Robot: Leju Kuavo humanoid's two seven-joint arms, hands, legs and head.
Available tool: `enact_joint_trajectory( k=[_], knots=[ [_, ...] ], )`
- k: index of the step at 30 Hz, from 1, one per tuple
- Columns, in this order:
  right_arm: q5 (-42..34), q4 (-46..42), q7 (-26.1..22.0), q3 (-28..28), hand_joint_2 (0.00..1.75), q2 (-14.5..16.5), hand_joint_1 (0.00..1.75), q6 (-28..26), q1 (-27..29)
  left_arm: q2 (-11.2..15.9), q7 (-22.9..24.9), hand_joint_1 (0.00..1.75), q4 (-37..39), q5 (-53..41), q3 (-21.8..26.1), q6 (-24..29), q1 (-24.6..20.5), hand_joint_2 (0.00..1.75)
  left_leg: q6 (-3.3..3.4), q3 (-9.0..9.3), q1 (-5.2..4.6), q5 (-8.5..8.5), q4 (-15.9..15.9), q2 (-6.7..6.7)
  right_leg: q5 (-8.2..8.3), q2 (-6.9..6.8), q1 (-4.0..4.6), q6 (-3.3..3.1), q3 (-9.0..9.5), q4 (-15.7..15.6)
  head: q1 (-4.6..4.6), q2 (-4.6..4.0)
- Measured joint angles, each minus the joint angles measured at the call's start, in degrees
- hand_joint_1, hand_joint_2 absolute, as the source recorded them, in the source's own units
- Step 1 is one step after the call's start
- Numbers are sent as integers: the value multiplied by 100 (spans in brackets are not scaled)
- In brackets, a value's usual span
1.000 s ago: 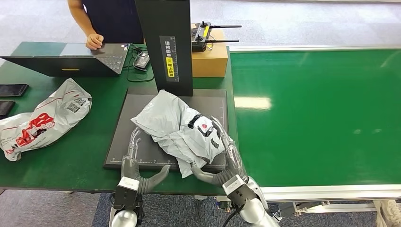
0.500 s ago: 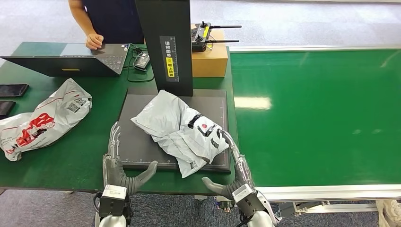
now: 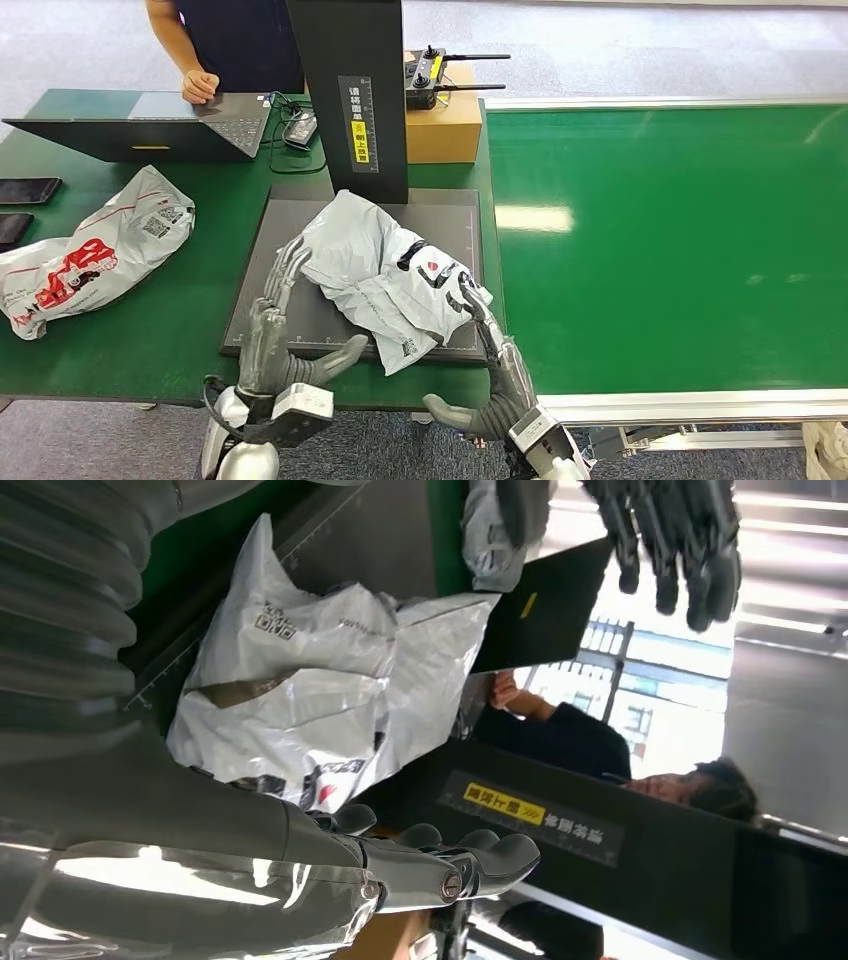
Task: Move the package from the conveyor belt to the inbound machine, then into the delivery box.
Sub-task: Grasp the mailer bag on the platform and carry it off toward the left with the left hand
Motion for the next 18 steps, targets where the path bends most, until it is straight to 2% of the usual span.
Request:
enact_joint_trajectory(
  k=[9, 18],
  knots=[
    [175, -70, -1, 20, 175, 37, 0, -27, -86, 2, 623, 0, 255, -1067, -412, -509, -774, 175, 0, 3, 0, 2, 1, 0, 2, 0, 0, -1, 1, 0, 0, 0],
    [339, -165, -1, -370, 175, 146, 0, -103, 182, 49, 683, 0, 996, -1249, -682, -745, -1514, 175, 0, 1, 0, 1, 1, 0, 1, 1, 0, -1, -1, 0, -1, 0]
  ],
)
